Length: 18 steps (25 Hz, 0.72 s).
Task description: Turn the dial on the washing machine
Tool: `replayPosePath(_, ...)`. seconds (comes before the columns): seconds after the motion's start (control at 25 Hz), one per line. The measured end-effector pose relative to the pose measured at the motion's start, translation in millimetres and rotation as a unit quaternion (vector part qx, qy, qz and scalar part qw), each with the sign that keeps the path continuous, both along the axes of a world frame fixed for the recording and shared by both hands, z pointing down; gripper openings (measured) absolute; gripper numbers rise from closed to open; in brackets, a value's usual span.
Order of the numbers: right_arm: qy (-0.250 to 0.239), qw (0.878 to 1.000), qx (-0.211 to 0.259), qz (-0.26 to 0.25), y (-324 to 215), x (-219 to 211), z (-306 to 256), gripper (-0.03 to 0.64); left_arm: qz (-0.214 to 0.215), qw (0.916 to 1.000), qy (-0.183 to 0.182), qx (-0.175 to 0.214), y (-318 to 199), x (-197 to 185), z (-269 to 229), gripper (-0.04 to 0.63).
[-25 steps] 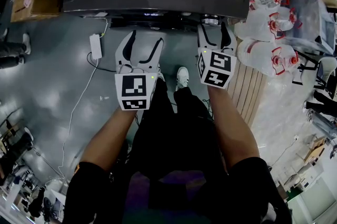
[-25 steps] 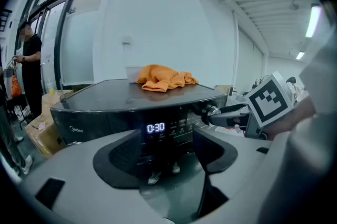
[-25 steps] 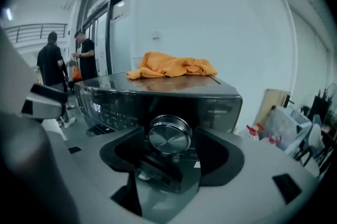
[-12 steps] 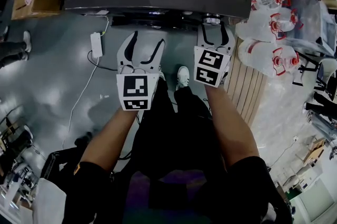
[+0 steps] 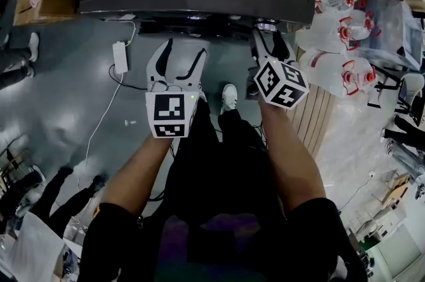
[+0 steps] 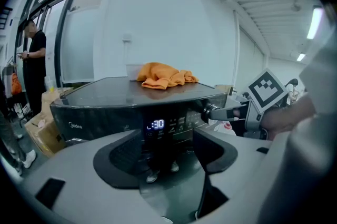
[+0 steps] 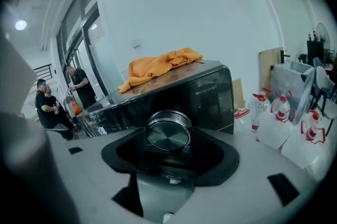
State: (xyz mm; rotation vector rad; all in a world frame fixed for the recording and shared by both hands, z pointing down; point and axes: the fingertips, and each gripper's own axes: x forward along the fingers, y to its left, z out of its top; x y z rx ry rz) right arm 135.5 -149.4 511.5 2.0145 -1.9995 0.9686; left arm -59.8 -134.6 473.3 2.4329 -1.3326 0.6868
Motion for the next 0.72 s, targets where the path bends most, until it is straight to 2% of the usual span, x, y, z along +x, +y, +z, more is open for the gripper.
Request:
replayPosePath(0.12, -0.005, 1.0, 0.001, -0.001, 0, -1, 1, 0.275, 0.0, 1.0, -0.001, 0.0, -1, 0, 0, 0.302)
replayPosePath(0.2, 0.02, 1.0, -0.001, -0.005, 1, 0, 1, 0.275, 0.0, 1.0, 0.0, 0.001, -1, 1, 0, 0.302)
replayPosePath(0.32, 0.103, 0.994, -0.005, -0.025, 2, -3, -1, 0.276, -0.001, 1.0, 0.0, 0.002, -2, 1, -1, 0.302)
replayPosePath(0.44, 0.195, 0.979, -0.006, -0.053, 2, -10, -6, 0.278, -0.004, 1.0, -0.001, 0.001, -2, -1, 1, 0.302)
replayPosePath(0.52, 0.239, 0.969, -0.014, -0.063, 1, -13, -8, 0.278, -0.005, 1.0, -0.001, 0.0, -2, 0, 1, 0.302)
replayPosePath(0.6, 0.249, 0.966, -0.023, -0.061, 0, -12, -7, 0.275, -0.006, 1.0, -0.002, -0.001, -1, 0, 1, 0.302)
replayPosePath(0.72, 0.227, 0.972, -0.023, -0.052, 0, -9, -6, 0.269, -0.007, 1.0, -0.002, -0.002, -1, -1, 2, 0.302)
